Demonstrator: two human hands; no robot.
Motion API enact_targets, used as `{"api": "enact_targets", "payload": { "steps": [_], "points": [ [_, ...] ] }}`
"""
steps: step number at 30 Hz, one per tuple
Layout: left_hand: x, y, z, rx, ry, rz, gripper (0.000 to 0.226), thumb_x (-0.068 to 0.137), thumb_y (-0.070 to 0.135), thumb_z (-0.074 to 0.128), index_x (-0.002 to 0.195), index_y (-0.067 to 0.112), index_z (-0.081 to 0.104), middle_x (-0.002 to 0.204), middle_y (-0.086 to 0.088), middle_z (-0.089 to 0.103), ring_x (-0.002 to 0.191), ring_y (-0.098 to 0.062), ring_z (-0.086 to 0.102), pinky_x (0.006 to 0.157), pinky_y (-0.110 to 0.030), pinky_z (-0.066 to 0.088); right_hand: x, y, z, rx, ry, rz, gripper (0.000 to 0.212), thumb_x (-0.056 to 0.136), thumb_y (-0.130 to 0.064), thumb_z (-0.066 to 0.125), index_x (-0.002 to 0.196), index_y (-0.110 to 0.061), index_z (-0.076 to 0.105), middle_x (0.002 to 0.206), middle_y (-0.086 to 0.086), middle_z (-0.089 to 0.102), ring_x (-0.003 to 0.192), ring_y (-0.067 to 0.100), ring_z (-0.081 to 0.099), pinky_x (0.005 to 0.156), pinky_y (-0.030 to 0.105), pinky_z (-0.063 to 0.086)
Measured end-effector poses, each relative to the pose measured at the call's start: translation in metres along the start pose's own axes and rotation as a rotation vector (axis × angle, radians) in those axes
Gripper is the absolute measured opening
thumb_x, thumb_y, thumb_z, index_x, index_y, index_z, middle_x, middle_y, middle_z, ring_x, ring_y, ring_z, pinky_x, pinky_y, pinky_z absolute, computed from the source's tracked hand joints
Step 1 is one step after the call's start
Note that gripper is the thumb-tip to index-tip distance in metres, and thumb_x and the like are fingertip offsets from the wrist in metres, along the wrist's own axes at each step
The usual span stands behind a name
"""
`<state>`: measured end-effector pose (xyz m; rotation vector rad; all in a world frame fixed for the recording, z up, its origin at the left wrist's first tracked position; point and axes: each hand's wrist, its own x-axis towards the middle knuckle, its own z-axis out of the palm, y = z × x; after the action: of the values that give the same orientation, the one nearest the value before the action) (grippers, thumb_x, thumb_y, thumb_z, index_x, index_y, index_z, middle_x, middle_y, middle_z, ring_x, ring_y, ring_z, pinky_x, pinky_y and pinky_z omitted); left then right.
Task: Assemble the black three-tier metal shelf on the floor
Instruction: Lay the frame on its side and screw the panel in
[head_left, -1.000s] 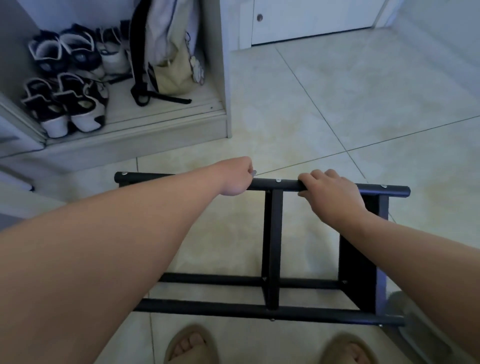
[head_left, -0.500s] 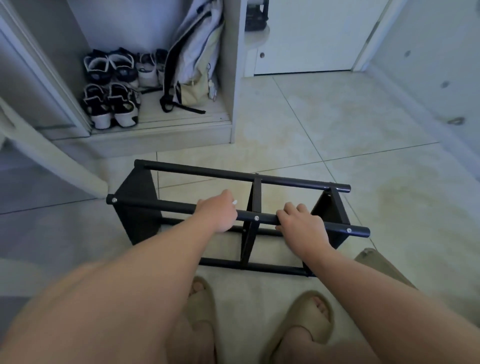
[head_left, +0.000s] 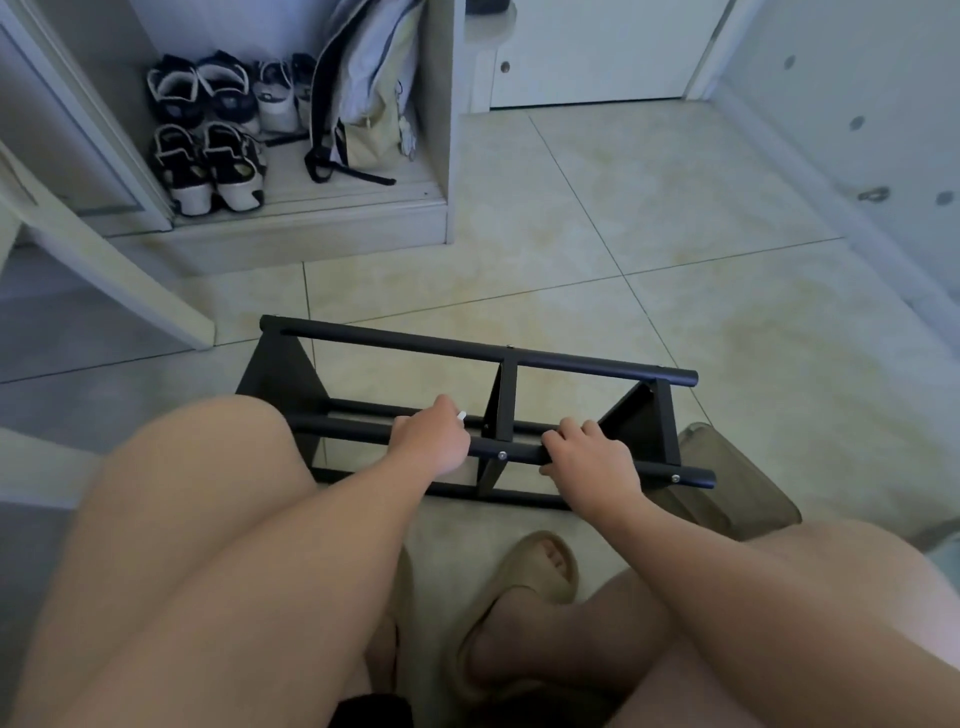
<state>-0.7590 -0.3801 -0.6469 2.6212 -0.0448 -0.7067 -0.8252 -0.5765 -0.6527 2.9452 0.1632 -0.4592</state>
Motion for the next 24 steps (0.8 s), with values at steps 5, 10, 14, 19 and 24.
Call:
{"api": "enact_targets", "payload": {
  "steps": [5,10,14,19,24],
  "points": [
    [-0.015,-0.009,0.009,0.012,-0.015,0.020,0.013,0.102,0.019,0.032,0.110,0.023,0.043,0.079,0.005,0.056,0.074,-0.015,0.043,0.080,-0.035,0.030,-0.017,-0.002,0.002,0.113,-0.053,-0.039,0.033,0.099,-0.044,0.058,0.123,-0.021,0.054,0.122,0.001,0.054,0.109,0.025,0.052,0.071,0.033,0.042],
    [-0.023,-0.015,0.008,0.026,-0.054,0.023,0.017,0.104,0.024,0.033,0.113,0.020,0.047,0.085,0.004,0.057,0.088,-0.023,0.050,0.084,-0.036,0.033,-0.020,-0.001,-0.001,0.192,-0.113,-0.072,0.040,0.094,-0.047,0.064,0.124,-0.023,0.053,0.121,-0.001,0.053,0.113,0.024,0.052,0.081,0.036,0.046],
    [-0.023,-0.015,0.004,-0.014,-0.100,0.005,0.019,0.103,0.021,0.034,0.115,0.019,0.049,0.093,0.002,0.058,0.092,-0.024,0.052,0.083,-0.037,0.033,-0.004,0.002,-0.007,0.294,-0.087,-0.108,0.083,0.084,-0.064,0.068,0.149,-0.024,0.036,0.140,0.001,0.048,0.128,0.026,0.046,0.101,0.040,0.045],
    [-0.011,-0.016,-0.005,-0.137,-0.172,-0.039,0.020,0.098,0.014,0.040,0.111,0.011,0.054,0.102,-0.010,0.062,0.090,-0.028,0.055,0.073,-0.036,0.041,0.022,0.000,-0.007,0.290,-0.050,-0.189,0.128,0.067,-0.093,0.049,0.162,-0.029,-0.007,0.170,-0.001,-0.008,0.156,0.023,-0.008,0.125,0.047,0.005],
    [0.013,-0.011,-0.009,-0.412,-0.125,-0.097,0.020,0.096,0.017,0.050,0.101,0.007,0.067,0.097,-0.010,0.072,0.095,-0.029,0.064,0.072,-0.032,0.045,0.042,0.003,0.006,0.194,-0.057,-0.194,0.132,0.059,-0.104,0.025,0.159,-0.031,-0.020,0.159,-0.001,-0.038,0.151,0.025,-0.031,0.123,0.054,-0.012]
  ]
}}
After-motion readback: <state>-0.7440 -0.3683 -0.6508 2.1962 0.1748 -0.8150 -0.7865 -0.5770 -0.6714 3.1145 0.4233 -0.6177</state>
